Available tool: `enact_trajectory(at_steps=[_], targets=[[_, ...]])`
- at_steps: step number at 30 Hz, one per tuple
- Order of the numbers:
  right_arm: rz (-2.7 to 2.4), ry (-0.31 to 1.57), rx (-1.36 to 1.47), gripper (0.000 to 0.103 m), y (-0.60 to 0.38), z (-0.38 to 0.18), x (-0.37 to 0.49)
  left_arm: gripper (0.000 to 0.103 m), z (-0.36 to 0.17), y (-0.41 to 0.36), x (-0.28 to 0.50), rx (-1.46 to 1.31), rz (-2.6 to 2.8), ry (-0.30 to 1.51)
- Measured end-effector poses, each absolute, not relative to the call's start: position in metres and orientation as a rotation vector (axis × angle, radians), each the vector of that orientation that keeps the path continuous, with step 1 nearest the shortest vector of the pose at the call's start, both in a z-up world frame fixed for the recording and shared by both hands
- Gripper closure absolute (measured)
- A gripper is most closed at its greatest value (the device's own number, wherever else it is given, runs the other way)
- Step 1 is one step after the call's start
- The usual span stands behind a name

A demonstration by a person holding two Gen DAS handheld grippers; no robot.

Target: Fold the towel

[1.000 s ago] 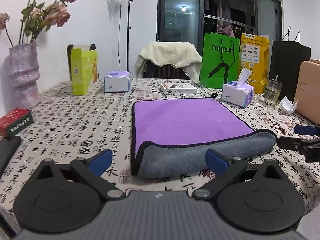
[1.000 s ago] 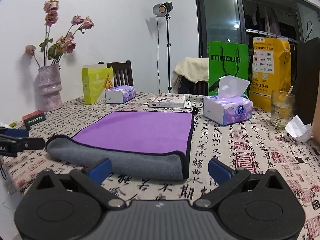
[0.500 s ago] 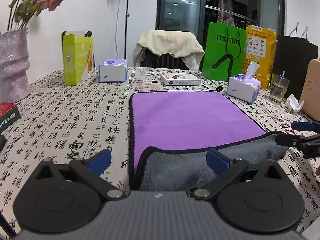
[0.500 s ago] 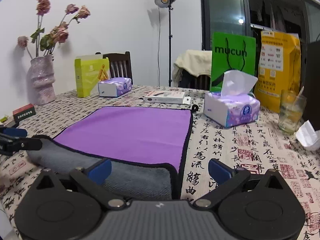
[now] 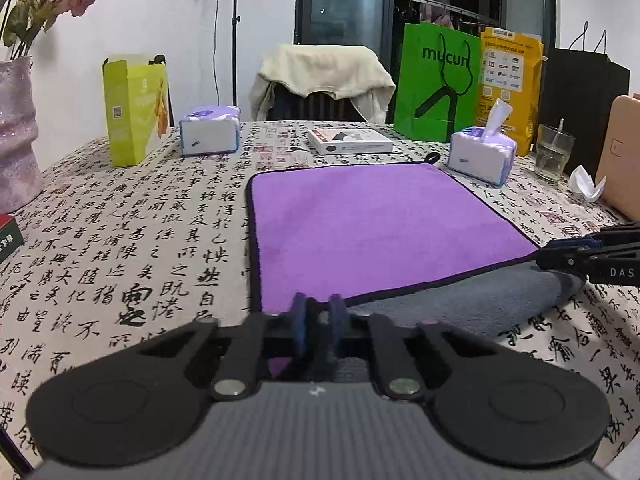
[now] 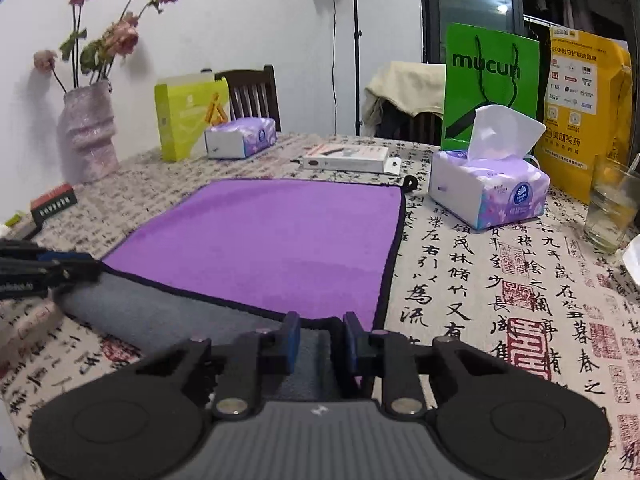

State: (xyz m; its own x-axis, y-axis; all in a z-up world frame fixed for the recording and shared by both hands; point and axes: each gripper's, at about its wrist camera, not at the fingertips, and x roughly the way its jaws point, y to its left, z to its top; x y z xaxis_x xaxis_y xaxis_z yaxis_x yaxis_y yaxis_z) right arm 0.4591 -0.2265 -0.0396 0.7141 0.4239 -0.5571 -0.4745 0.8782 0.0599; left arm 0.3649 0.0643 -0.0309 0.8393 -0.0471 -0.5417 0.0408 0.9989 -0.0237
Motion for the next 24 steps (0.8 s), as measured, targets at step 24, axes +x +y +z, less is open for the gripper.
enact_trajectory(at_steps=[24], targets=[[0.544, 0.597, -0.117, 0.099, -0.227, -0.030, 0.456, 0.097, -0.023, 0.070, 0.356, 0.028, -0.068, 0.549]])
